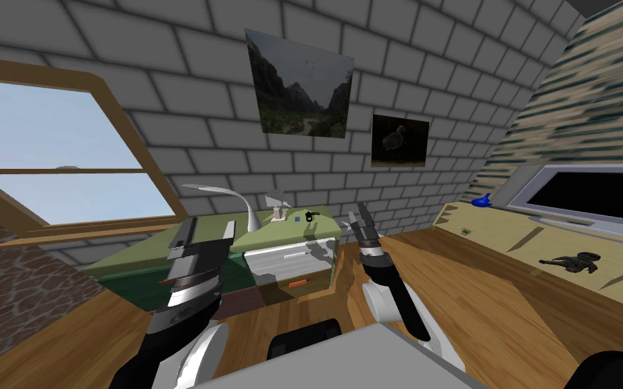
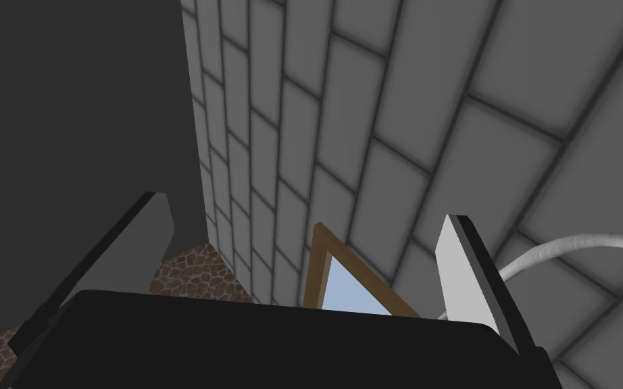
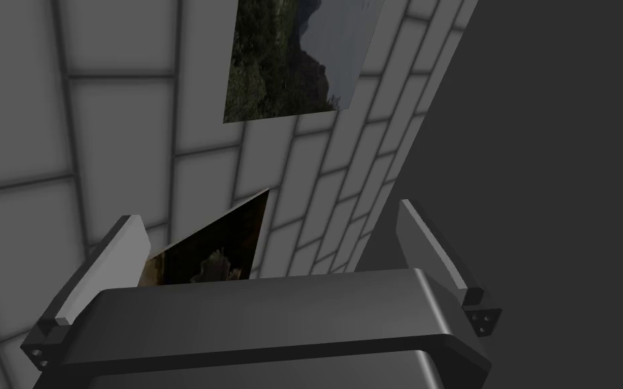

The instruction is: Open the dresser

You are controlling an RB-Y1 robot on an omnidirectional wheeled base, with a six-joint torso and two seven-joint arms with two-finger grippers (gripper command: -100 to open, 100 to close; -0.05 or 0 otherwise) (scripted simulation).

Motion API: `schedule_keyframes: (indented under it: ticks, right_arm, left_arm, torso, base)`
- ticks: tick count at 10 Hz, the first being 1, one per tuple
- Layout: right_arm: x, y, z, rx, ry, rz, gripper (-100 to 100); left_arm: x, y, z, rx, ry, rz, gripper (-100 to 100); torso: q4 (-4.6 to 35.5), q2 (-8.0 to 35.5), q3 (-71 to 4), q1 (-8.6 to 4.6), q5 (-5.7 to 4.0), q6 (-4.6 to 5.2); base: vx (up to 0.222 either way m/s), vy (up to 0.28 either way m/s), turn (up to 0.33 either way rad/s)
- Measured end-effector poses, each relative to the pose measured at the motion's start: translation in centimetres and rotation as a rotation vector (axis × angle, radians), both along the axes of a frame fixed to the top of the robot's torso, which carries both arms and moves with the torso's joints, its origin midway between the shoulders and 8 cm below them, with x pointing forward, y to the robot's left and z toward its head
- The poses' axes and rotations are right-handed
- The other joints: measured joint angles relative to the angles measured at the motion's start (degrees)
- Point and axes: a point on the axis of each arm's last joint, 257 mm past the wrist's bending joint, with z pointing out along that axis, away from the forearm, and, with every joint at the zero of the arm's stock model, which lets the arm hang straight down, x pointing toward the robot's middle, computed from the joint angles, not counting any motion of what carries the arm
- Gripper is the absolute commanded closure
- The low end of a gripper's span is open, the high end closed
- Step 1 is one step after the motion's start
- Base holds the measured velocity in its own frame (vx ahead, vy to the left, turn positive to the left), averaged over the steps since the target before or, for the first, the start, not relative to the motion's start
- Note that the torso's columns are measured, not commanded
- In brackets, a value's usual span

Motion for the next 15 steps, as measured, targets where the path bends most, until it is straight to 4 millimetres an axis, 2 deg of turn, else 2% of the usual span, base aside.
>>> schedule_keyframes:
  ticks: [2,9,10,12,15]
  right_arm:
    - [0.0,0.0,0.0,0.000,0.000,0.000,0]
    - [0.0,0.0,0.0,0.000,0.000,0.000,0]
    - [0.0,0.0,0.0,0.000,0.000,0.000,0]
    - [0.0,0.0,0.0,0.000,0.000,0.000,0]
    - [0.0,0.0,0.0,0.000,0.000,0.000,0]
  left_arm:
    - [0.0,0.0,0.0,0.000,0.000,0.000,0]
    - [0.0,0.0,0.0,0.000,0.000,0.000,0]
    - [0.0,0.0,0.0,0.000,0.000,0.000,-100]
    - [0.5,-0.4,-0.8,0.032,0.022,-0.020,-100]
    - [2.0,-0.9,-3.1,0.078,0.073,-0.049,-100]
  torso:
    - [6.0,6.0,-12.0,0.00,0.00,0.00]
    - [35.4,35.4,-70.7,0.00,0.00,0.00]
    - [39.6,39.6,-79.2,0.00,0.00,0.00]
    - [42.0,42.1,-84.3,-0.02,0.00,0.00]
    - [42.3,42.3,-84.6,-0.03,-0.01,0.00]
  base:
    - [0.000,0.000,0.000]
    - [0.000,0.000,0.000]
    - [0.010,-0.007,-0.001]
    - [0.011,-0.021,-0.001]
    - [0.016,-0.035,-0.002]
